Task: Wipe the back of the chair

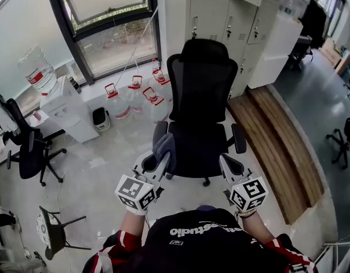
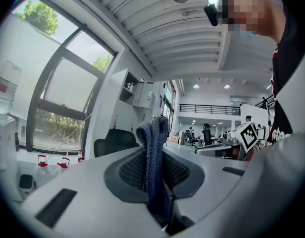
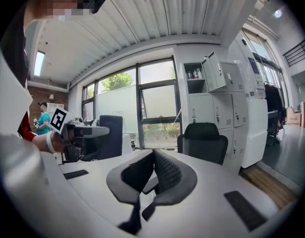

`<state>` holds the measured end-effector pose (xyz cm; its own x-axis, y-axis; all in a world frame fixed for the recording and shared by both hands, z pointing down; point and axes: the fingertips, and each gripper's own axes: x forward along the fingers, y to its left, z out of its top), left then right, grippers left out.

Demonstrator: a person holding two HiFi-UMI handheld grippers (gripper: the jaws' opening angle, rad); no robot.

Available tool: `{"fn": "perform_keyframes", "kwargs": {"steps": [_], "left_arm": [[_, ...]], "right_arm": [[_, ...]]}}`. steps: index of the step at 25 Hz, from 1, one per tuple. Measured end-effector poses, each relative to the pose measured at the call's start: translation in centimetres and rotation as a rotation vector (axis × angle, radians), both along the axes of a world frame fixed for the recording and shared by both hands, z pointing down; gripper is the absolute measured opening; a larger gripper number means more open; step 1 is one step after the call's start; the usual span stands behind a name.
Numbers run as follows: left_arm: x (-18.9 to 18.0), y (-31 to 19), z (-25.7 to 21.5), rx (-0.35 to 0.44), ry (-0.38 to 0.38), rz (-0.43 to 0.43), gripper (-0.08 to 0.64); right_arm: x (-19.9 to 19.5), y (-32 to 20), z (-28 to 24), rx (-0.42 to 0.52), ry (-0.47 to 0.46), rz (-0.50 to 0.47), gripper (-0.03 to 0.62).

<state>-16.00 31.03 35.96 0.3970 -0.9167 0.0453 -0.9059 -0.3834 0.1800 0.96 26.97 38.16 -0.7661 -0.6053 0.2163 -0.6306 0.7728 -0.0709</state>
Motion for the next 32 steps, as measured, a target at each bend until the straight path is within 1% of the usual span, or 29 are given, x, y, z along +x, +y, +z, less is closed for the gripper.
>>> {"fn": "perform_keyframes", "kwargs": {"steps": [5, 9, 12, 16, 22, 28, 32], "left_arm": [[-0.7, -3.1, 1.0, -0.026, 0.006, 0.006, 0.069], [-0.9, -6.9, 1.5, -0.038, -0.012, -0.007, 0.069], [-1.1, -10.5, 1.9, -0.047, -0.028, -0.025, 0.069], [-1.6, -16.8, 1.7, -0.059, -0.044, -0.051, 0.069], [-1.2, -26.2, 1.9, -0.077, -0.056, -0.075, 0.069], [-0.6, -33.2, 2.8, -0.118, -0.088, -0.11, 0.069], [0.2, -36.1, 3.2, -0.138, -0.104, -0.116, 0.069]], "right_arm": [[-0.6, -3.1, 1.2, -0.032, -0.007, 0.004, 0.015], [-0.7, -7.2, 2.2, -0.051, -0.026, -0.002, 0.015], [-0.8, -11.3, 2.9, -0.06, -0.045, -0.012, 0.015], [-1.0, -18.0, 2.4, -0.053, -0.066, -0.029, 0.015], [0.0, -27.9, 2.1, -0.056, -0.088, -0.032, 0.015], [1.4, -34.0, 2.9, -0.085, -0.094, -0.06, 0.015], [2.6, -36.7, 3.3, -0.104, -0.112, -0.056, 0.015]]}}
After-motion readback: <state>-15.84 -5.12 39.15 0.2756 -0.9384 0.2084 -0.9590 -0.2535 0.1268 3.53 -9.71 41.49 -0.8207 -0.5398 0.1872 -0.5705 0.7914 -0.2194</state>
